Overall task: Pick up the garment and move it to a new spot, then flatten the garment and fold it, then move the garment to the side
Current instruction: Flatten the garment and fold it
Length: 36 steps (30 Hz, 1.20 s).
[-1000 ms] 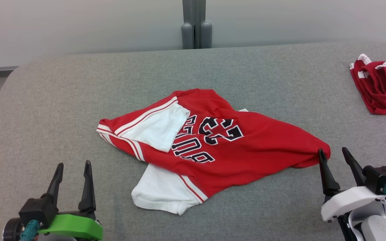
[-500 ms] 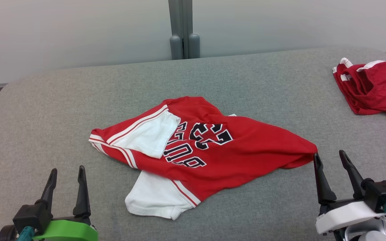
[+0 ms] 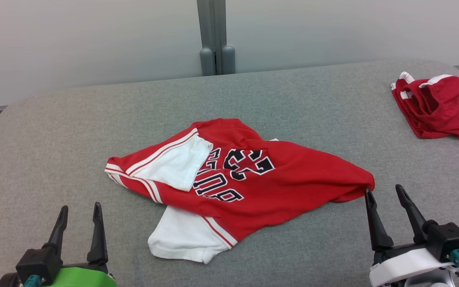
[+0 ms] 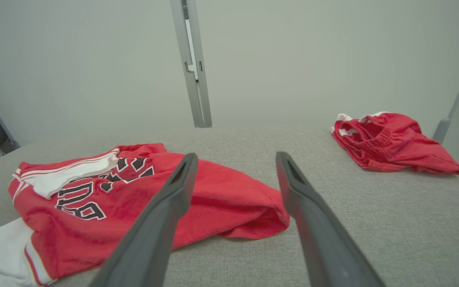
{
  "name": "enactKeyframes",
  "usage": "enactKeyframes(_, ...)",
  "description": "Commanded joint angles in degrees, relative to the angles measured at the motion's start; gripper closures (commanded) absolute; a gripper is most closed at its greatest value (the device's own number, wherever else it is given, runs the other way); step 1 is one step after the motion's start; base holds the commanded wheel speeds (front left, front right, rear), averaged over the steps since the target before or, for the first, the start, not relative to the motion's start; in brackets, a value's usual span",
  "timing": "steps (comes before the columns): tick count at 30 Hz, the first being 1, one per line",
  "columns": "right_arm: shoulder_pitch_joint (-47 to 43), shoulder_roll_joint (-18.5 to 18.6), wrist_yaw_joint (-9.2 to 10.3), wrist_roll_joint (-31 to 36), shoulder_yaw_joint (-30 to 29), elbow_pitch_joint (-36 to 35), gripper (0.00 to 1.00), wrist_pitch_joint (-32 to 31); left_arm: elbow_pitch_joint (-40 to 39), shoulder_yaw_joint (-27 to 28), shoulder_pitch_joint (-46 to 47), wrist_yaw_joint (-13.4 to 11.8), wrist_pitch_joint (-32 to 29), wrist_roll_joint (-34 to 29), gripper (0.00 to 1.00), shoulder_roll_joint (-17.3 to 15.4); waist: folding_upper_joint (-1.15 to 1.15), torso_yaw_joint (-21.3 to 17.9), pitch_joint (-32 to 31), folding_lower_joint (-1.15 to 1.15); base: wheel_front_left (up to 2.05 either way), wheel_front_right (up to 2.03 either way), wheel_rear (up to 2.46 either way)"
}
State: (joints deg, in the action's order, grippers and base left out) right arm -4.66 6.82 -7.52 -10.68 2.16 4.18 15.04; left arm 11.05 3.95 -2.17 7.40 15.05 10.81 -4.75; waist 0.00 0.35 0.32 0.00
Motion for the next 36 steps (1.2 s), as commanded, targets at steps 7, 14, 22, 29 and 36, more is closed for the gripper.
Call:
enactKeyframes(7,-0.61,0.17,0.06,0.27,0.28,0.00,0.00,0.17,-0.11,-0.20,-0.66,0.15,0.14,0.18,0.00,-0.72,0.00,0.08,-0.22,0.00,0.00,0.00,0.00)
enactKeyframes(14,-0.46,0.26,0.06,0.24,0.51,0.27,0.00,0.17,-0.02,-0.43,-1.05,0.15,0.14,0.29,0.00,-0.90,0.00,0.00,-0.40,0.00,0.00,0.00,0.00)
enactKeyframes(22,-0.27,0.34,0.06,0.03,0.81,0.61,0.00,0.18,0.05,-0.56,-1.30,0.15,0.14,0.28,0.00,-1.00,0.00,-0.19,-0.60,0.00,0.00,0.00,0.00)
enactKeyframes(29,-0.11,0.45,0.06,-0.12,0.71,0.81,0.00,0.18,0.25,-0.77,-1.15,0.15,0.14,0.34,0.00,-1.01,0.00,-0.20,-0.69,0.00,0.00,0.00,0.00)
enactKeyframes(36,-0.01,0.60,0.06,-0.22,0.74,1.04,0.00,0.18,0.19,-0.76,-1.30,0.15,0.14,0.03,0.00,-0.77,0.00,-0.14,-0.80,0.00,0.00,0.00,0.00)
